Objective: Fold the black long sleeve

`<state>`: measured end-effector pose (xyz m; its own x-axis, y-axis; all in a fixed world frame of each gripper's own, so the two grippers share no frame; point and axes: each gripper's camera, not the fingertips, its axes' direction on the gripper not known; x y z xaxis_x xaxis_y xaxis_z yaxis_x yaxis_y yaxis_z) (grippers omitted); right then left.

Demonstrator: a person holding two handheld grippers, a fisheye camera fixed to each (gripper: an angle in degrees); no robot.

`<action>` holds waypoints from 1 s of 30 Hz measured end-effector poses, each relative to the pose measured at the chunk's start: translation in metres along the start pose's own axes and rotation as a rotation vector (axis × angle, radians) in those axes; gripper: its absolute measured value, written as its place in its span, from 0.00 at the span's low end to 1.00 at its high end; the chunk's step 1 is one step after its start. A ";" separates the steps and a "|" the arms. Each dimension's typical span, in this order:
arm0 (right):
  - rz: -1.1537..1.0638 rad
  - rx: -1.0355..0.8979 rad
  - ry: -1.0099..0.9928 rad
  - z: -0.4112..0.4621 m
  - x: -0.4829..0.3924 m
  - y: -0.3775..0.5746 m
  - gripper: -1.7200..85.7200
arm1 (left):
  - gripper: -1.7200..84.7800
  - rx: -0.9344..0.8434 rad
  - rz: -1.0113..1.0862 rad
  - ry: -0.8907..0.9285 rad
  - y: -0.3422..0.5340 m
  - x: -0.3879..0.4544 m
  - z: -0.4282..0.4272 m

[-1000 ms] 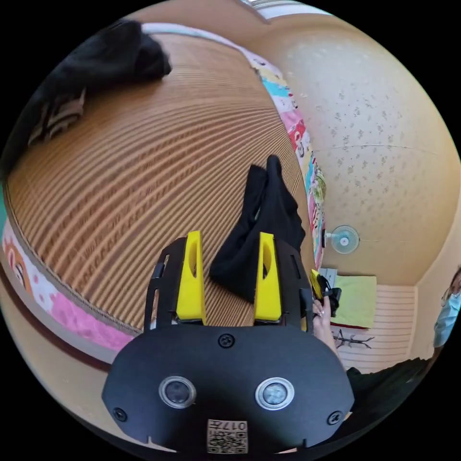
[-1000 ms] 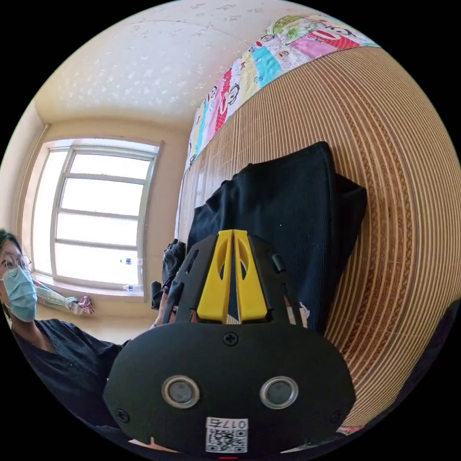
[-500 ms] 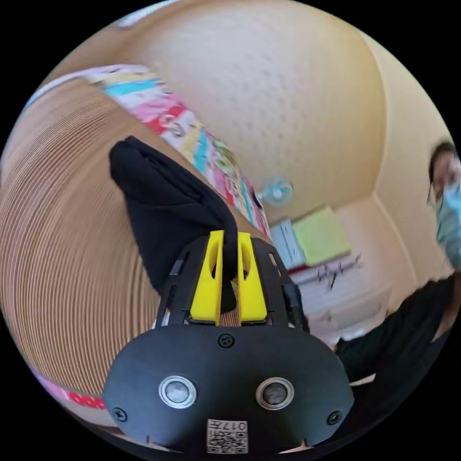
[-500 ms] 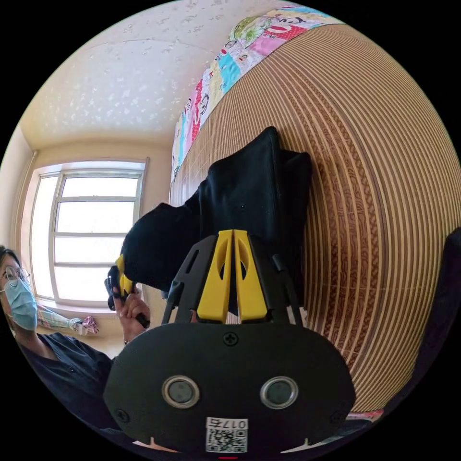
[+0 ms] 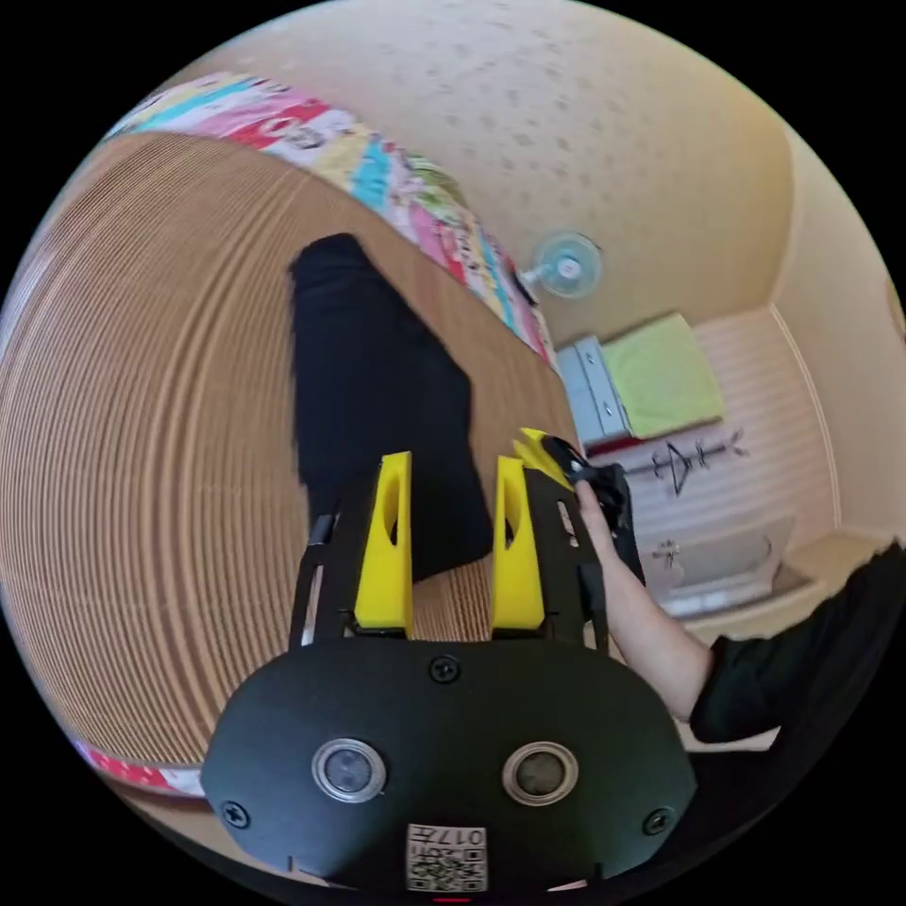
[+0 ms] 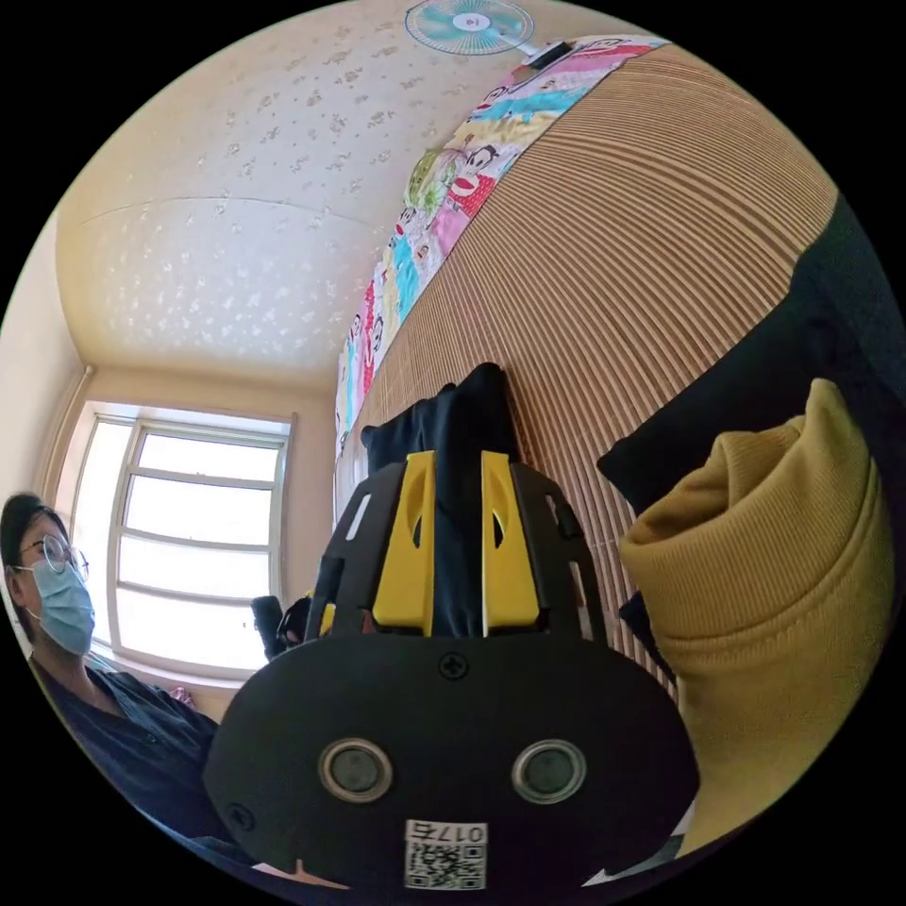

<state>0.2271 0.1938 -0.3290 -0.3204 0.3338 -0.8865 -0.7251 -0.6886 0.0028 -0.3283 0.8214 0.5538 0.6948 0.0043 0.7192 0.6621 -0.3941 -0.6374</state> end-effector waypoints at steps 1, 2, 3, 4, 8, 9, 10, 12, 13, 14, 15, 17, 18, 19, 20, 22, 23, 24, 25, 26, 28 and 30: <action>-0.003 -0.026 -0.011 0.005 0.003 -0.003 0.15 | 0.19 0.015 -0.076 -0.016 -0.001 -0.021 -0.003; -0.009 -0.096 -0.021 0.021 0.009 -0.011 0.18 | 0.21 0.040 -0.125 -0.027 -0.003 -0.038 -0.006; -0.006 -0.184 -0.020 0.042 0.016 -0.017 0.20 | 0.21 0.054 -0.142 -0.038 -0.004 -0.045 -0.006; -0.002 -0.231 -0.020 0.053 0.021 -0.019 0.21 | 0.22 0.073 -0.168 -0.054 -0.008 -0.056 -0.005; -0.068 -0.443 -0.077 0.115 0.031 -0.015 0.20 | 0.24 -0.102 -0.159 0.091 -0.037 -0.078 0.046; -0.040 -0.435 -0.112 0.117 0.035 -0.012 0.19 | 0.23 -0.127 -0.161 0.117 -0.039 -0.079 0.054; -0.020 -0.425 -0.130 0.117 0.037 -0.010 0.19 | 0.23 -0.133 -0.177 0.131 -0.040 -0.080 0.057; 0.008 -0.435 -0.161 0.121 0.034 0.004 0.20 | 0.22 -0.185 -0.177 0.153 -0.045 -0.078 0.058; 0.005 -0.447 -0.157 0.124 0.030 0.009 0.20 | 0.21 -0.245 -0.180 0.160 -0.046 -0.078 0.057; -0.010 -0.479 -0.146 0.129 0.022 0.021 0.20 | 0.20 -0.273 -0.178 0.131 -0.042 -0.075 0.051; -0.025 -0.498 -0.146 0.134 0.012 0.035 0.19 | 0.19 -0.267 -0.168 0.109 -0.039 -0.073 0.044; -0.027 -0.522 -0.186 0.145 -0.006 0.060 0.19 | 0.18 -0.214 -0.119 0.066 -0.023 -0.061 0.003; -0.037 -0.534 -0.220 0.155 -0.023 0.079 0.18 | 0.18 -0.201 -0.115 0.067 -0.018 -0.060 -0.008; -0.055 -0.546 -0.249 0.168 -0.044 0.099 0.18 | 0.17 -0.170 -0.110 0.075 -0.009 -0.058 -0.036; -0.065 -0.552 -0.264 0.176 -0.057 0.110 0.18 | 0.17 -0.139 -0.116 0.086 0.000 -0.058 -0.066; -0.090 -0.583 -0.293 0.203 -0.099 0.141 0.18 | 0.17 -0.096 -0.123 0.069 0.010 -0.060 -0.119; -0.101 -0.604 -0.309 0.224 -0.129 0.162 0.18 | 0.17 -0.069 -0.118 0.033 0.014 -0.060 -0.162; -0.107 -0.624 -0.344 0.247 -0.161 0.182 0.18 | 0.17 -0.055 -0.115 0.016 0.016 -0.059 -0.185; -0.109 -0.645 -0.390 0.272 -0.195 0.202 0.18 | 0.17 -0.024 -0.115 -0.011 0.018 -0.060 -0.233; -0.111 -0.654 -0.415 0.285 -0.213 0.212 0.18 | 0.17 0.008 -0.110 -0.033 0.019 -0.060 -0.282; -0.120 -0.684 -0.493 0.327 -0.270 0.240 0.18 | 0.17 0.047 -0.090 -0.080 0.018 -0.060 -0.361; -0.131 -0.751 -0.562 0.389 -0.349 0.276 0.18 | 0.17 0.082 -0.076 -0.141 0.017 -0.060 -0.439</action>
<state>-0.0984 0.1385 0.1609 -0.6530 0.5642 -0.5053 -0.2567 -0.7925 -0.5532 -0.4819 0.4115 0.6216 0.6708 0.1624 0.7236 0.7307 -0.3119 -0.6073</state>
